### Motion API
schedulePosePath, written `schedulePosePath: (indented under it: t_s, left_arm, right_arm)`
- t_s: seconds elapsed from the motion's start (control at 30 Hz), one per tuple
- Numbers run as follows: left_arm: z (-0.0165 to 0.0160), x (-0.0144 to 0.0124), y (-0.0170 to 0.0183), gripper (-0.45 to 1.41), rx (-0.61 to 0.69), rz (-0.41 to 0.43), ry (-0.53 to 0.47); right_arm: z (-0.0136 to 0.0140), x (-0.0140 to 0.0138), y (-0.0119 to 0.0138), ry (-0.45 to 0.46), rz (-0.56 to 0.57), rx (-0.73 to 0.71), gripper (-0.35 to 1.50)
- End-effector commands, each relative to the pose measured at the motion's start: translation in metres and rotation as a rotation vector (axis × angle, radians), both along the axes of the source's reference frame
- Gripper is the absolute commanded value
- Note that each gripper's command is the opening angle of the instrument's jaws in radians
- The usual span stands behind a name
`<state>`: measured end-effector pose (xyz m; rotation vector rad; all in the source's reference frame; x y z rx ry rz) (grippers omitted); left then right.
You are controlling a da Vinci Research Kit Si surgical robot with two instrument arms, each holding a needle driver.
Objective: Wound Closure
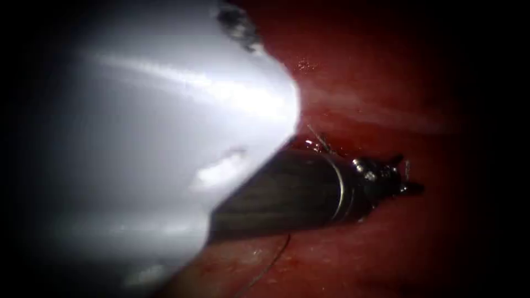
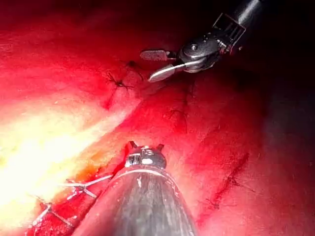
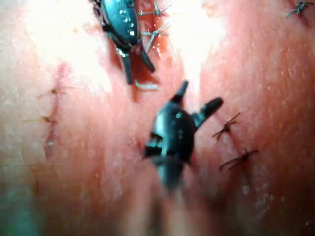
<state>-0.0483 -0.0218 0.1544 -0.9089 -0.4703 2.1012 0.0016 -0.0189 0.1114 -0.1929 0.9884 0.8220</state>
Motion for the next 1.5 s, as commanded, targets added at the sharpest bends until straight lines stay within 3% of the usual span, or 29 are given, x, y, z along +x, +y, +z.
schedulePosePath:
  t_s: [0.03, 0.67, 0.7, 0.77, 0.83, 0.9, 1.1, 1.2, 1.33, 1.5]
  left_arm:
    - [0.0013, -0.0005, -0.0012, 0.58, 0.010, 0.004, -0.007]
    - [0.0056, -0.0026, -0.0009, 0.53, 0.092, 0.004, -0.056]
    - [0.0056, -0.0024, -0.0007, 0.44, 0.097, -0.004, -0.053]
    - [0.0057, -0.0018, -0.0001, 0.02, 0.093, -0.003, -0.059]
    - [0.0054, -0.0013, 0.0002, -0.28, 0.085, -0.011, -0.070]
    - [0.0048, -0.0008, 0.0007, -0.45, 0.072, -0.029, -0.073]
    - [0.0001, 0.0012, 0.0017, -0.45, -0.034, -0.001, -0.106]
    - [-0.0033, 0.0029, 0.0030, -0.45, -0.073, -0.014, -0.120]
    - [-0.0060, 0.0051, 0.0043, -0.45, -0.080, -0.024, -0.121]
    - [-0.0085, 0.0092, 0.0060, -0.45, -0.103, -0.018, -0.106]
  right_arm:
    - [0.0006, 0.0006, -0.0010, 0.003, 0.000, 0.007, 0.86]
    - [0.0007, 0.0014, -0.0011, -0.005, 0.008, 0.007, 0.84]
    - [0.0007, 0.0014, -0.0012, -0.005, 0.008, 0.007, 0.84]
    - [0.0007, 0.0016, -0.0012, -0.006, 0.010, 0.007, 0.84]
    - [0.0007, 0.0017, -0.0012, -0.006, 0.011, 0.007, 0.84]
    - [0.0007, 0.0018, -0.0012, -0.009, 0.010, 0.009, 0.84]
    - [0.0008, 0.0021, -0.0013, -0.008, 0.007, 0.009, 0.88]
    - [0.0010, 0.0025, -0.0012, 0.021, -0.023, 0.010, 1.01]
    - [0.0016, 0.0035, -0.0014, 0.070, -0.065, 0.001, 0.98]
    - [0.0035, 0.0055, -0.0021, 0.146, -0.147, -0.016, 1.18]
